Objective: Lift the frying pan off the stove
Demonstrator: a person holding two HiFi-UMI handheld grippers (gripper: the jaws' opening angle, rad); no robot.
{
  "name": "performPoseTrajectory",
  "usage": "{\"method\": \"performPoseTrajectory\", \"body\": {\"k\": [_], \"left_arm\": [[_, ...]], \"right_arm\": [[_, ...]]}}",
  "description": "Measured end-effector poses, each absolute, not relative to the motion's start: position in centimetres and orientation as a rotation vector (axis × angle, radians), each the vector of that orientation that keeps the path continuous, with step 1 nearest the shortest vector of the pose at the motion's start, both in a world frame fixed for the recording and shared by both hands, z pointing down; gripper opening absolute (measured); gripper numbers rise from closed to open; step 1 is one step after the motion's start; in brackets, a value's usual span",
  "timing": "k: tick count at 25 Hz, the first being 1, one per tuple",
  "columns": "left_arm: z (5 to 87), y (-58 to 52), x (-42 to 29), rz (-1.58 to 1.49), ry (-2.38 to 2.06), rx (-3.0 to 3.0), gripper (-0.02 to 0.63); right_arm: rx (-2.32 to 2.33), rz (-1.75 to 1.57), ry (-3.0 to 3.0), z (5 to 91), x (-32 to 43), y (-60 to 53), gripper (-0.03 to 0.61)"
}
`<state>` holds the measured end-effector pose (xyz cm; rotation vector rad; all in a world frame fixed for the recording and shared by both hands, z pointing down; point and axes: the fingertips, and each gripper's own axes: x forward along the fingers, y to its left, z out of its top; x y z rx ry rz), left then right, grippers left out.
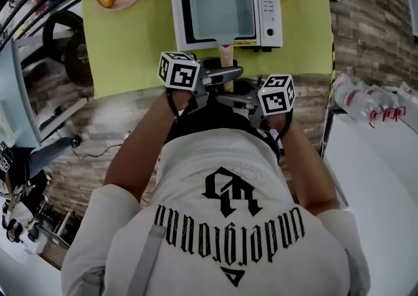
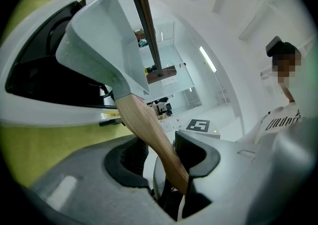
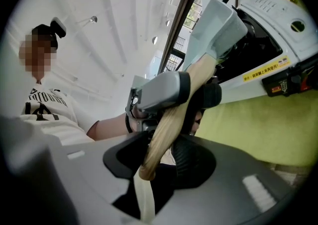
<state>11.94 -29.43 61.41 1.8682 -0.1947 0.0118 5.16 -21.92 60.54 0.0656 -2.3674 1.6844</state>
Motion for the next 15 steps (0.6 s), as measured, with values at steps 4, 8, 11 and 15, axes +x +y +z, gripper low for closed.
{"method": "performPoseTrajectory", "body": {"k": [4, 8, 11, 15], "left_arm": [[60.4, -29.0, 12.3, 0.021, -0.191, 1.881, 0.183], [59.0, -28.5, 12.7, 0.016, -0.194, 1.905, 0.187], [57.6, -27.9, 13.1, 0.012, -0.197, 1.930, 0.187], [56.1, -27.3, 13.4, 0.012, -0.212, 1.958, 0.189]], "right_arm": [[0.050, 1.673, -2.390, 59.5, 5.4, -21.5, 0.150], [0.043, 1.657, -2.420, 58.2, 5.8, -21.0, 0.152], [0.040, 1.626, -2.444, 57.0, 6.2, -20.4, 0.152], [0.033, 1.605, -2.466, 55.6, 6.5, -19.7, 0.153]]}}
